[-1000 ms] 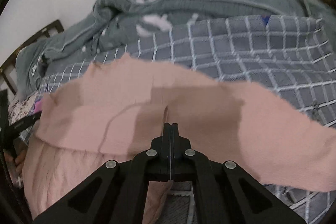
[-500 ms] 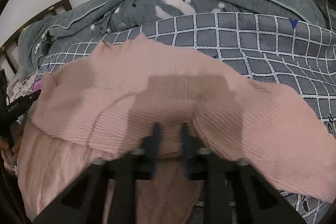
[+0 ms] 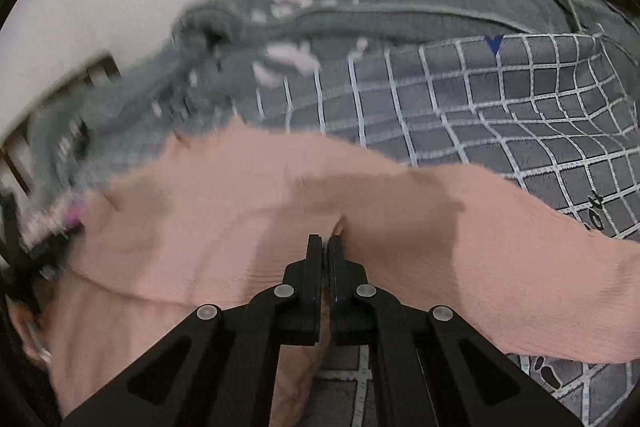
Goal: Fold small clothes
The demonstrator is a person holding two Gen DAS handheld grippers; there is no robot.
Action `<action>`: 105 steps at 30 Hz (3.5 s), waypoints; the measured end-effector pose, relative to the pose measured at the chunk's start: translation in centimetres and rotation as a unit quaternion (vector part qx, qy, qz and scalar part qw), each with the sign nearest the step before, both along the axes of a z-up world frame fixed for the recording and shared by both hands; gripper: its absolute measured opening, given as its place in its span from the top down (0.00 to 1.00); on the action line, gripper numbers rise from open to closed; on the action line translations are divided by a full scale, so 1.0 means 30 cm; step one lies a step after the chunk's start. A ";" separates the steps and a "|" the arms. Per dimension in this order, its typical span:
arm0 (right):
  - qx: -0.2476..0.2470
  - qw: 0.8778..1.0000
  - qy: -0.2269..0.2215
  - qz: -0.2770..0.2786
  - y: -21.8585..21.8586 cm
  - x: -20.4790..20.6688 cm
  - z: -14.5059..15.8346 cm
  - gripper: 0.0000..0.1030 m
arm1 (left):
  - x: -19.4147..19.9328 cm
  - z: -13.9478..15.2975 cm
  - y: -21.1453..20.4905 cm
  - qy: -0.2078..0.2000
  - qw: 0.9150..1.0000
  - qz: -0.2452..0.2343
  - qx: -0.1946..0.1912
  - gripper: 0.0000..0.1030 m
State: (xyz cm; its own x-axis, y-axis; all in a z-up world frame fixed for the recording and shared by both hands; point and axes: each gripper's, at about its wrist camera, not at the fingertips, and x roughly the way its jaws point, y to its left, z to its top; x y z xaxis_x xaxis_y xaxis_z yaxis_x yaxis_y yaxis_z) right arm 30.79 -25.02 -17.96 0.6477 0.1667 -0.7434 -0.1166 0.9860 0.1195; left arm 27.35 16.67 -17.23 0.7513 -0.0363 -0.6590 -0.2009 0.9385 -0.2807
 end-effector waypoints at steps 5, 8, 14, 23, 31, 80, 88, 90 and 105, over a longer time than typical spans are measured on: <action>-0.047 0.999 -0.018 0.005 0.043 -0.027 0.013 0.91 | 0.011 -0.004 -0.009 0.011 1.000 0.004 0.014 0.22; -0.030 0.999 -0.012 -0.001 0.018 -0.033 0.019 0.87 | 0.011 -0.004 -0.007 0.010 1.000 0.004 0.013 0.22; 0.034 0.998 -0.058 -0.011 -0.066 -0.085 0.095 0.45 | 0.011 -0.004 -0.008 0.011 1.000 0.004 0.014 0.21; 0.014 0.986 -0.083 -0.143 -0.492 -0.329 0.172 0.36 | 0.009 -0.003 -0.009 0.013 1.000 0.003 0.017 0.21; 0.028 0.967 -0.045 -0.248 -0.870 -0.564 0.099 0.36 | 0.010 -0.005 -0.016 0.015 1.000 0.003 0.023 0.20; -0.005 0.985 -0.051 0.167 0.939 -0.084 0.206 0.75 | -0.451 0.098 0.303 0.024 0.995 0.084 0.048 0.14; -0.042 0.984 -0.092 0.146 0.693 -0.232 0.217 0.50 | -0.428 0.093 0.200 0.019 0.999 0.037 0.035 0.14; -0.055 0.986 -0.104 0.118 0.569 -0.251 0.231 0.45 | -0.405 0.090 0.162 0.019 0.999 0.021 0.033 0.14; 0.007 1.000 0.008 -0.006 0.016 0.034 0.075 0.45 | -0.027 0.043 -0.004 0.054 0.998 -0.036 -0.027 0.25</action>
State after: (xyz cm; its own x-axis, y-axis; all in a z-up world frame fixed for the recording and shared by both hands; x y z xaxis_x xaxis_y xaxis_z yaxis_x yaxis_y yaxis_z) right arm 31.79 -24.56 -15.71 0.6374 0.1698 -0.7516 -0.1026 0.9854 0.1357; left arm 26.55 16.55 -15.94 0.6699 -0.1253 -0.7318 -0.1661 0.9354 -0.3123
